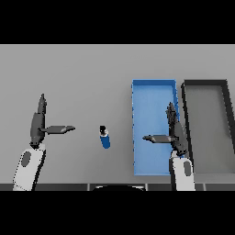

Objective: Pick up the blue pipe and place it into the blue bin.

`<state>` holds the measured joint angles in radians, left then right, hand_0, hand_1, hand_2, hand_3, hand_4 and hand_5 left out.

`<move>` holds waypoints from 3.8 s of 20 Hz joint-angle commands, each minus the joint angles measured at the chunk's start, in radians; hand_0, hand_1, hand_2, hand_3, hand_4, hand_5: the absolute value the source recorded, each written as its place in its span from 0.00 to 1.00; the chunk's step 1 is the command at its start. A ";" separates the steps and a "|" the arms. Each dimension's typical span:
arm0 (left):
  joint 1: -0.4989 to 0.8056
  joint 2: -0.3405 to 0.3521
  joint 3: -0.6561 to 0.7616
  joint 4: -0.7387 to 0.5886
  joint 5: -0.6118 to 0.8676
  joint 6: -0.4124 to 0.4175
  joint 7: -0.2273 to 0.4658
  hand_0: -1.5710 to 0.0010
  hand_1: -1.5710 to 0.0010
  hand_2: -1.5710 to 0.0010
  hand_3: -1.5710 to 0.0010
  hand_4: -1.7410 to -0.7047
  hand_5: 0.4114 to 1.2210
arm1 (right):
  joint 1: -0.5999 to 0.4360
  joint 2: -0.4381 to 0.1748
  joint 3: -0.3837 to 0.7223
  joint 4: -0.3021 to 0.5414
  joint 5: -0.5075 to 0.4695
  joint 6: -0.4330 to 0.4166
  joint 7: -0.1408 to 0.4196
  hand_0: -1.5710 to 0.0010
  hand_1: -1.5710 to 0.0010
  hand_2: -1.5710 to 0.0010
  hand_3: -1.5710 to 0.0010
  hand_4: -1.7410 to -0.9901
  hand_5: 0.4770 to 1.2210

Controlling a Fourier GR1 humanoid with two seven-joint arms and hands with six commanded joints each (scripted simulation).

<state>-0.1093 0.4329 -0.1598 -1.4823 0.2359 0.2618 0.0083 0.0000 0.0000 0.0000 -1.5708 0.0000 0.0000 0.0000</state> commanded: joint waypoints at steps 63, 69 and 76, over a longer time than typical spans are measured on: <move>-0.040 -0.255 -0.450 0.052 -0.184 -0.371 -0.170 0.06 0.05 0.04 0.05 0.23 0.96 | 0.089 -0.172 0.092 -0.112 0.169 0.082 -0.065 1.00 1.00 1.00 1.00 0.77 0.11; -0.073 -0.310 -0.433 -0.030 -0.173 -0.363 -0.209 0.02 0.01 0.01 0.01 0.25 0.99 | 0.087 -0.181 0.090 -0.114 0.187 0.072 -0.071 1.00 1.00 1.00 1.00 0.80 0.10; -0.126 -0.333 -0.430 -0.101 -0.180 -0.394 -0.083 0.00 0.00 0.00 0.00 0.26 1.00 | 0.080 -0.189 0.083 -0.109 0.188 0.071 -0.067 1.00 1.00 1.00 1.00 0.82 0.13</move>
<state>-0.2349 0.0997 -0.5904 -1.5834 0.0549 -0.1335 -0.0767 0.0797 -0.1891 0.0827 -1.6799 0.1881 0.0703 -0.0653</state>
